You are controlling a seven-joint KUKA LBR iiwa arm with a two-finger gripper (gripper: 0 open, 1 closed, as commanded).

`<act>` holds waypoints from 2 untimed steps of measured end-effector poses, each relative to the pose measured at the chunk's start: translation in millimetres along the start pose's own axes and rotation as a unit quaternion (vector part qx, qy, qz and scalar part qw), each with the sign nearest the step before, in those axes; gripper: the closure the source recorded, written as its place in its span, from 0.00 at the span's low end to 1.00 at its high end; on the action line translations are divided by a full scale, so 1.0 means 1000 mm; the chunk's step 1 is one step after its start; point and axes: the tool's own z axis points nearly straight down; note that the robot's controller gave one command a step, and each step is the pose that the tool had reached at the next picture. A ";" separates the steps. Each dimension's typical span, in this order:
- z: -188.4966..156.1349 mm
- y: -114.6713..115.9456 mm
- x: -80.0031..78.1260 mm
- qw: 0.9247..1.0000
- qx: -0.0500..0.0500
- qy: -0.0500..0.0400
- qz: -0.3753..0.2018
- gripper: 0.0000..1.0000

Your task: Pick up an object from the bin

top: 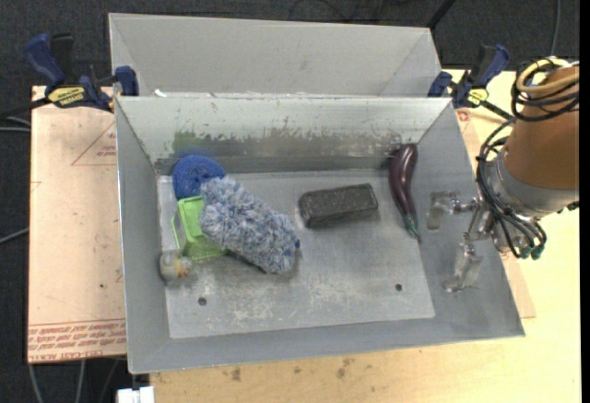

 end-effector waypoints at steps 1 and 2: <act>-0.004 0.001 -0.002 1.000 0.001 -0.004 -0.002 0.00; 0.031 0.043 -0.020 0.999 0.002 -0.006 -0.039 0.00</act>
Offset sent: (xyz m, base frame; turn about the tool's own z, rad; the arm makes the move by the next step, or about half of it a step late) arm 0.0374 0.0901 -0.0704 -0.1570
